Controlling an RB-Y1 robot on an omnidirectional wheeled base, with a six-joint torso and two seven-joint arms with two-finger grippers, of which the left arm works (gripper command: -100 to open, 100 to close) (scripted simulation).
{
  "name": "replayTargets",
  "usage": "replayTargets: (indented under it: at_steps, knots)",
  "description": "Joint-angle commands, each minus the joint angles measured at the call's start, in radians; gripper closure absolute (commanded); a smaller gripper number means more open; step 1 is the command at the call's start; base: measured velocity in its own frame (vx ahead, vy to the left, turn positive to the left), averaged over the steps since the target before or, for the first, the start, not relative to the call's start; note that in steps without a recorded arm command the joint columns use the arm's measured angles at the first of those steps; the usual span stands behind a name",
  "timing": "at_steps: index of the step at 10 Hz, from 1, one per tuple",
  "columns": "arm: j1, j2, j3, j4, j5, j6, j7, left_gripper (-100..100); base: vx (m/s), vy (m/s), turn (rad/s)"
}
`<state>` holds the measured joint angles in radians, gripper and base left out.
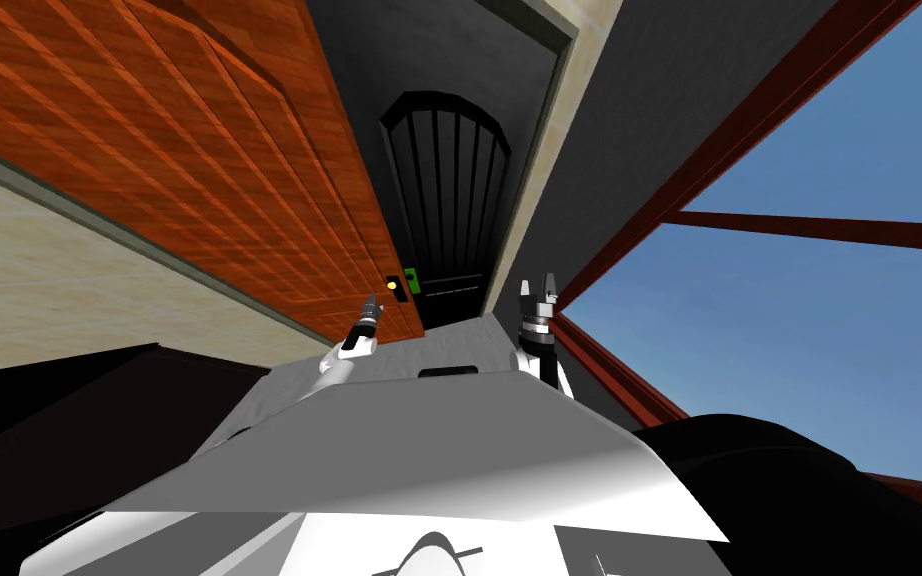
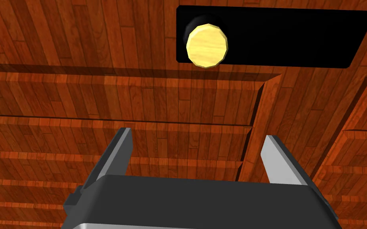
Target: Pull the door open
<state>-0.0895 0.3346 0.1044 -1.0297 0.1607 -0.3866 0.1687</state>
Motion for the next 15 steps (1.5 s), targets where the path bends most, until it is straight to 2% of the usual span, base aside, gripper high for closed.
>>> replayTargets:
  at_steps: [1,3,5,9,10,11,15]
  knots:
    - [0.013,0.009,0.017,0.008,0.003,0.000,-0.004,-100,0.083,0.175,0.143]
    - [0.015,0.010,0.026,0.016,0.003,-0.002,-0.007,-100,0.136,0.136,0.012]
    - [0.009,0.007,0.028,0.020,0.003,-0.005,-0.010,-100,0.163,0.020,-0.030]
    - [-0.023,-0.012,0.010,0.010,-0.003,-0.010,-0.013,-100,0.192,-0.090,-0.112]
    - [-0.028,-0.007,0.012,0.027,-0.002,-0.014,-0.011,-100,0.093,-0.064,-0.018]
    - [-0.028,-0.007,0.012,0.027,-0.002,-0.014,-0.011,100,-0.013,0.006,0.021]
    - [-0.028,-0.007,0.012,0.027,-0.002,-0.014,-0.011,100,-0.021,0.012,-0.013]
